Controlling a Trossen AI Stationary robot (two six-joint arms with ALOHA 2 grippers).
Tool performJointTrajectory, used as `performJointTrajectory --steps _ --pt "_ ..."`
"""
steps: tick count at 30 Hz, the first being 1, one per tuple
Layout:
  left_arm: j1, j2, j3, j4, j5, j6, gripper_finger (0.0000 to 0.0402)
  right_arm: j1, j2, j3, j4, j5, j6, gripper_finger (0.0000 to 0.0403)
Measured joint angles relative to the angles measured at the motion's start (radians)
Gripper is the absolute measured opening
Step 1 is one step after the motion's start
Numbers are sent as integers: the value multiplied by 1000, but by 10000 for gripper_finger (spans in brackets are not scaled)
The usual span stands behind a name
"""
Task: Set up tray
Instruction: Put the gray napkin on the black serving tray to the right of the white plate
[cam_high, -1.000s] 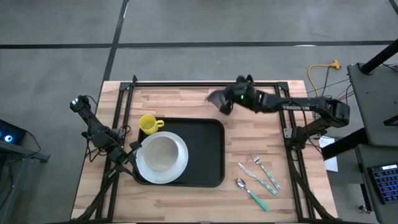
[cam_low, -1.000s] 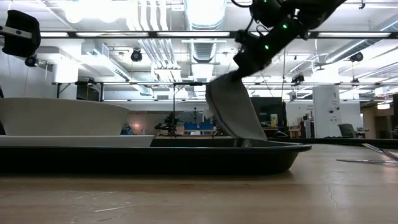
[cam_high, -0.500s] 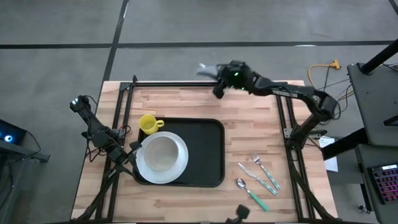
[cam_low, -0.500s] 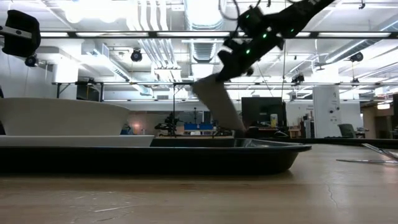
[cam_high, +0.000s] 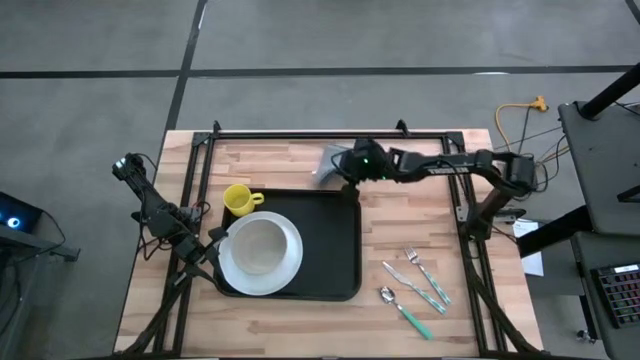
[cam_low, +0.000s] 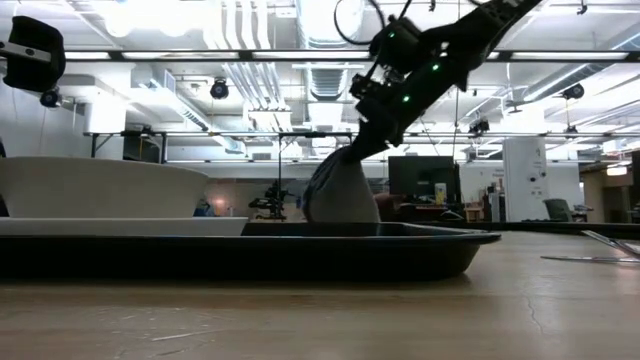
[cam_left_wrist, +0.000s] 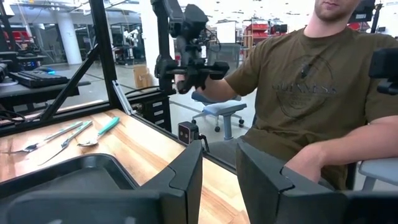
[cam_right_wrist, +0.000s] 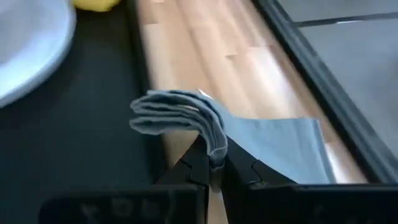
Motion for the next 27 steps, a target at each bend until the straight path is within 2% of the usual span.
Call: performJointTrajectory --steps 4,10,21,27 --pt "0 0 0 -1 0 0 79 58 -51 -69 5 -47 31 9" --pt "0 0 0 -1 0 0 79 152 -77 -121 29 -52 63 9" --pt "0 0 0 0 0 0 79 311 -76 -144 70 -81 64 9" --pt "0 0 0 0 0 0 79 368 -76 -149 69 -168 70 9"
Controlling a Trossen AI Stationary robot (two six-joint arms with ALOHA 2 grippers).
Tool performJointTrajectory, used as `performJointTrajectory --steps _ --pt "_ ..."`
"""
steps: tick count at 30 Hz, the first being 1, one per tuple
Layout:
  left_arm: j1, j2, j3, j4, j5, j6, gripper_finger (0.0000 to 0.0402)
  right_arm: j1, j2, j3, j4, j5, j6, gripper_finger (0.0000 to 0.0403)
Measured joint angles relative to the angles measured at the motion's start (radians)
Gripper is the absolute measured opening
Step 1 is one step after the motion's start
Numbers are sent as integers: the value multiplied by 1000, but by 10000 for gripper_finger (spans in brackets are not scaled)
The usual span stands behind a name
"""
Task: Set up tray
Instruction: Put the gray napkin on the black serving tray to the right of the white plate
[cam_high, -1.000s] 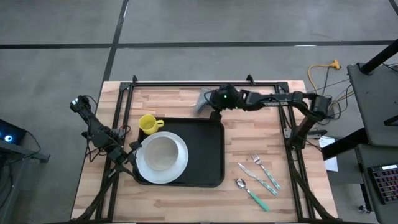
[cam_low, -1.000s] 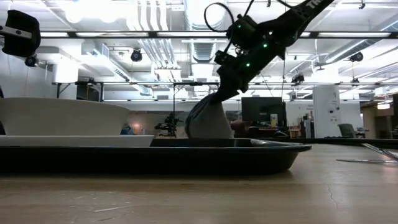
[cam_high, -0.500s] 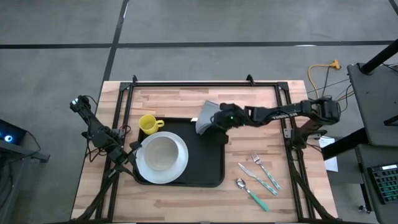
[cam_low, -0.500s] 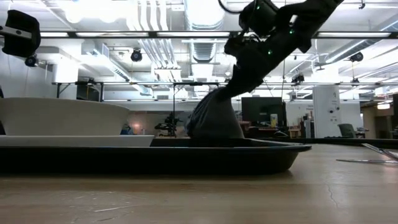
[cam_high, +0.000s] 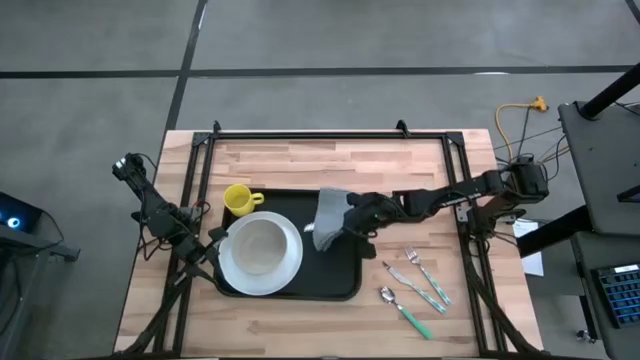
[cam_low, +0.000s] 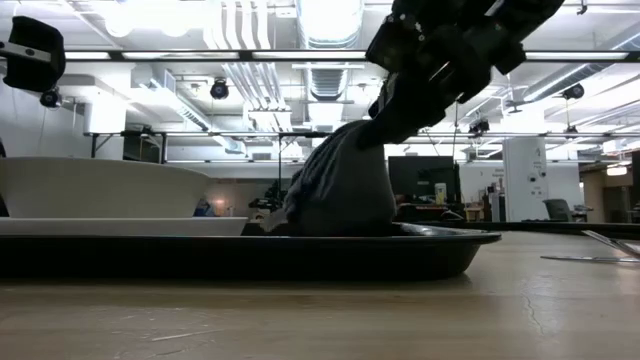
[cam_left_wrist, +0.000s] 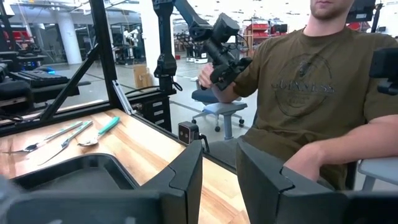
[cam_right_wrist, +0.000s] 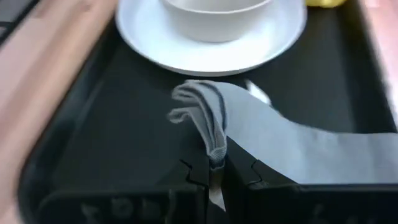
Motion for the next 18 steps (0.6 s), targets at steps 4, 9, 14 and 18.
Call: performJointTrajectory --steps 4,9,14,18 --pt "0 0 0 0 0 0 79 26 0 -1 0 -25 20 9" --pt "0 0 0 0 0 0 79 33 0 -1 -2 -109 21 9" --pt "0 0 0 0 0 0 79 33 0 -1 -3 -115 34 9" --pt "0 0 0 0 0 0 79 33 0 -1 -8 -119 48 9"
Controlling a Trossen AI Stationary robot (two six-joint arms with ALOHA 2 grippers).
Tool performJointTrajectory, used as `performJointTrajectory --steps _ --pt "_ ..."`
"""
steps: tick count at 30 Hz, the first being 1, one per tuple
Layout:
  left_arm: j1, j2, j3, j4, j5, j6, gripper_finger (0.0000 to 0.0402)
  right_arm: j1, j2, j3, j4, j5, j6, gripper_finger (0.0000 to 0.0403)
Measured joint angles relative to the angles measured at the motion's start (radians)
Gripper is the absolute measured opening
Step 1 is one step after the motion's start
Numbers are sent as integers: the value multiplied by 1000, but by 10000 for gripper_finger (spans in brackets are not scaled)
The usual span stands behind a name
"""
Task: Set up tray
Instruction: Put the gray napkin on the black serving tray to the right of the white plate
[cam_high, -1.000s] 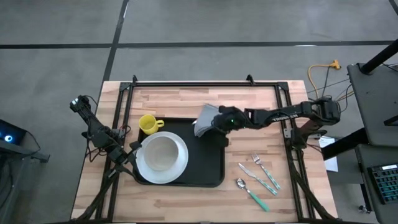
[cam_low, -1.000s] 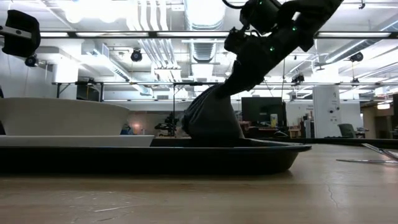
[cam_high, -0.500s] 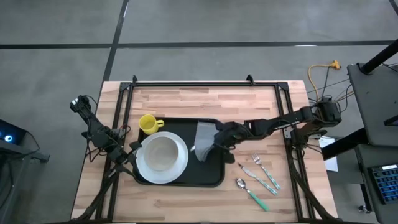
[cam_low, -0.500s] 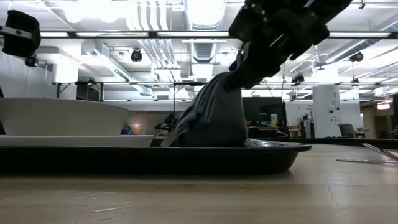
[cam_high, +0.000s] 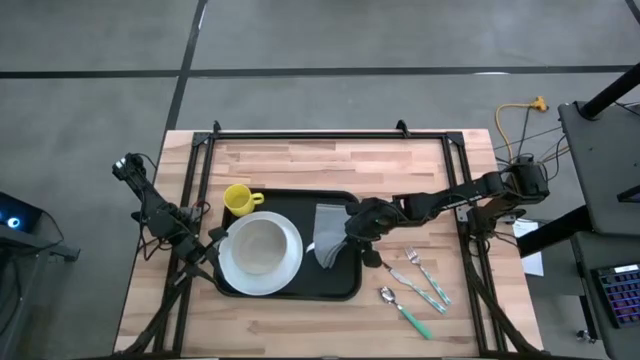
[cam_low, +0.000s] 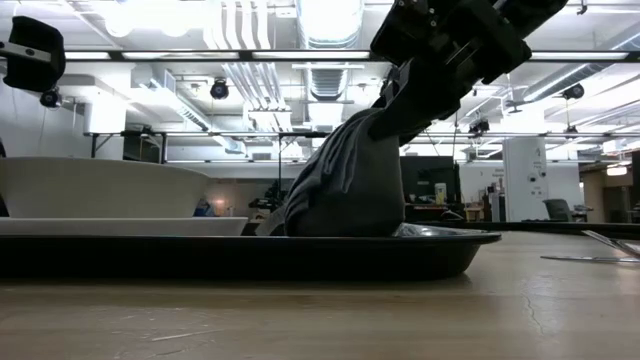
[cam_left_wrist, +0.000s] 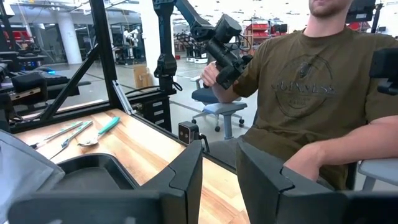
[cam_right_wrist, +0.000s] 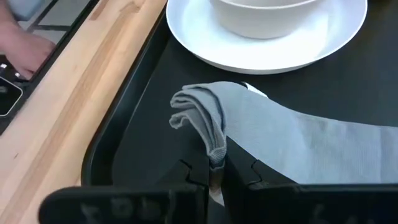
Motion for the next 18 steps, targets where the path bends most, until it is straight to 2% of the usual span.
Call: performJointTrajectory --steps 8,18 --pt "0 0 0 0 0 0 79 2 0 0 -4 -26 15 10" --pt "0 0 0 0 0 0 79 2 0 -1 -4 -49 17 31"
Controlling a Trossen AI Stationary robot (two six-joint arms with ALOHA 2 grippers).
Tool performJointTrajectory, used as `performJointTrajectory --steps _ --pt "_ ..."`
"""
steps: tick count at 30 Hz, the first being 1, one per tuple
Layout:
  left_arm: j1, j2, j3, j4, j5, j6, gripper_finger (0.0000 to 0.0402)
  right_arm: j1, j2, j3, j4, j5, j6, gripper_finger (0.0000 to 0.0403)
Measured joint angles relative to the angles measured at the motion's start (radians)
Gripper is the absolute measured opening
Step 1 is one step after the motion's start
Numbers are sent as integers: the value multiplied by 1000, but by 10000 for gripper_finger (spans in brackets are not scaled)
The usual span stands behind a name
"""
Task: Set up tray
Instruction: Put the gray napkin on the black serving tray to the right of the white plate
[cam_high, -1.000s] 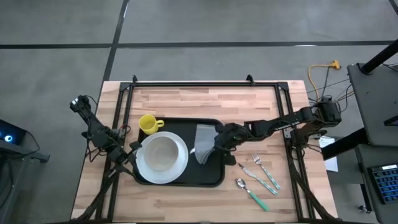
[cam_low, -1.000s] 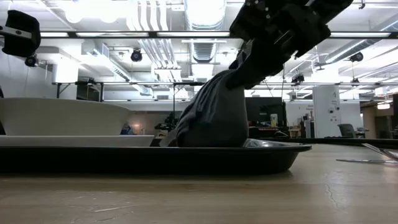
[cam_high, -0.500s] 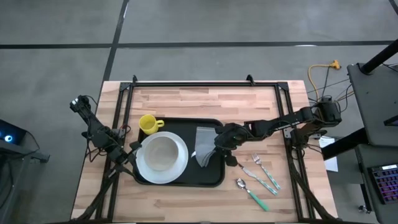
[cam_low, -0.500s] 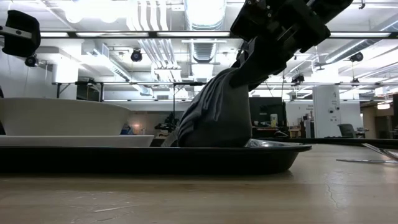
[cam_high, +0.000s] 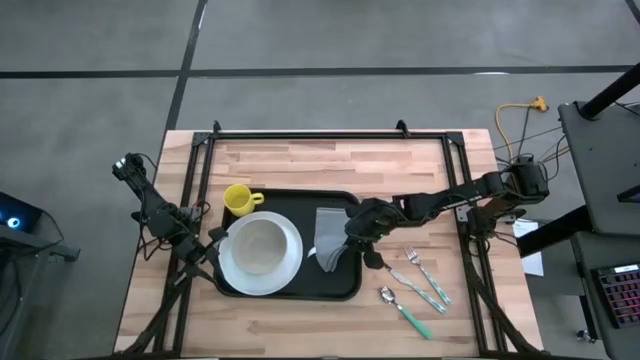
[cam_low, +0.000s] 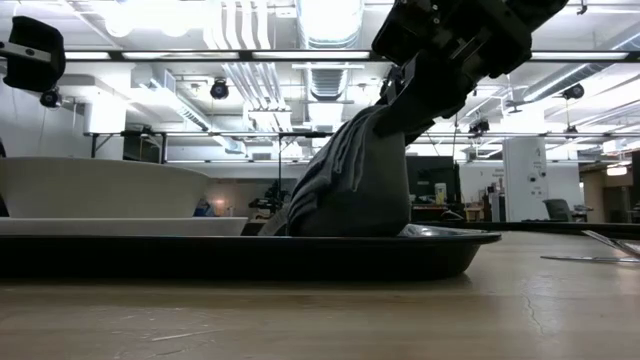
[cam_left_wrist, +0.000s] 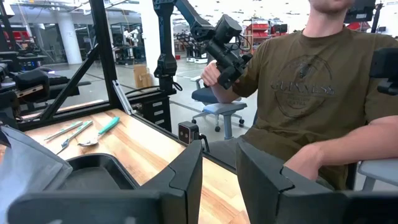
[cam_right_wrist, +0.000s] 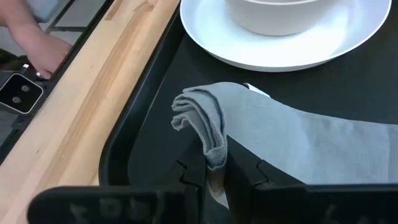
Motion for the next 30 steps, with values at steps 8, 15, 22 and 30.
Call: performJointTrajectory --steps 8,15,22,30 --pt "0 0 0 0 0 0 79 0 0 0 -7 -2 14 33" --pt "0 0 0 0 0 0 79 0 0 -1 -43 -1 7 33" --pt "0 0 0 0 0 0 79 3 0 -1 -43 -1 -18 34" --pt "0 0 0 0 0 0 79 4 0 -1 -42 4 -29 34"
